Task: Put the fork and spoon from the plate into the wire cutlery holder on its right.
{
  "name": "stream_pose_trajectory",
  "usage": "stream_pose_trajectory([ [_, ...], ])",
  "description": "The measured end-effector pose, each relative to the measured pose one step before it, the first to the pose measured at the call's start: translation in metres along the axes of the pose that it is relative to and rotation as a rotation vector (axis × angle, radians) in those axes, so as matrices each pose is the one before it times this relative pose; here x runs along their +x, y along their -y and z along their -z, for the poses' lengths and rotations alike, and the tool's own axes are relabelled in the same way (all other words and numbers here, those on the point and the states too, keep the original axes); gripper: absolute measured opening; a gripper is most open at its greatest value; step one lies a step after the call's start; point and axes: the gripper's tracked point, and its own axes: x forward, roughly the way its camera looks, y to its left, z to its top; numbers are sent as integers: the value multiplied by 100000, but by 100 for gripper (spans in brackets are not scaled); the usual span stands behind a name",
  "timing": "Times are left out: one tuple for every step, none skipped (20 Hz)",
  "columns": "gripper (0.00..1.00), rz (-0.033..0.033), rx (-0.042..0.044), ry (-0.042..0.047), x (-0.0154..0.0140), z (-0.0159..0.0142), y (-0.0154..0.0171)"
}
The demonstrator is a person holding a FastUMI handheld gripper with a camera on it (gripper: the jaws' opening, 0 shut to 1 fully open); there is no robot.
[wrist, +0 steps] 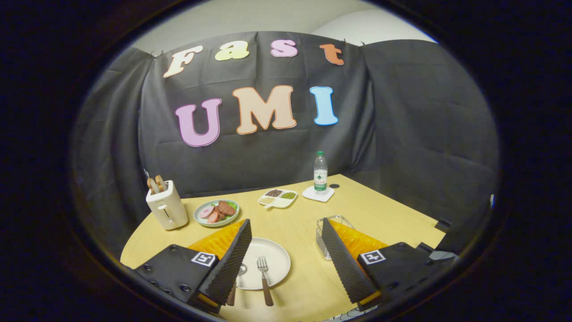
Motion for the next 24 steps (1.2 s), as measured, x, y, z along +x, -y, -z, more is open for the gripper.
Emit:
stream_pose_trajectory([
  [100,-801,-1202,-299,6,-15,-349],
  [100,-593,-1312,-312,19,86,-254],
  [100,-18,-1297,-192,-47,7,-122],
  [100,167,-1030,51,66,-116,-56],
  [100,120,-678,346,-13,-75,-145],
  [100,-105,-256,-85,27,112,-139],
  [100,-210,192,-552,89,115,-45],
  [100,-137,377,-531,0,164,12],
  [100,-78,165,-434,43,44,4],
  [100,132,-294,-707,84,108,65],
  [100,86,-830,-1298,78,166,120],
  [100,106,-1386,-1906,75,514,212],
  [100,-880,-1691,-2106,31,478,67],
  [100,-1737,-1897,-2519,68,383,-211],
  [100,-2227,-1803,-2939,-1,466,-237],
  [100,-2557,-1154,-2817,193,495,-123],
  [100,-2274,-209,-2884,134,540,-330],
  [100,-2440,601,-3044,163,767,-294],
  [100,-2480,1379,-2889,224,655,-411],
  [100,-2455,1606,-3086,171,665,-381],
  [100,-1919,1036,-3670,387,823,-301],
  [100,-1481,342,-3998,527,1161,-76],
  [100,-1490,-310,-4200,425,918,-123],
  [100,-1575,-502,-4253,583,840,-27],
])
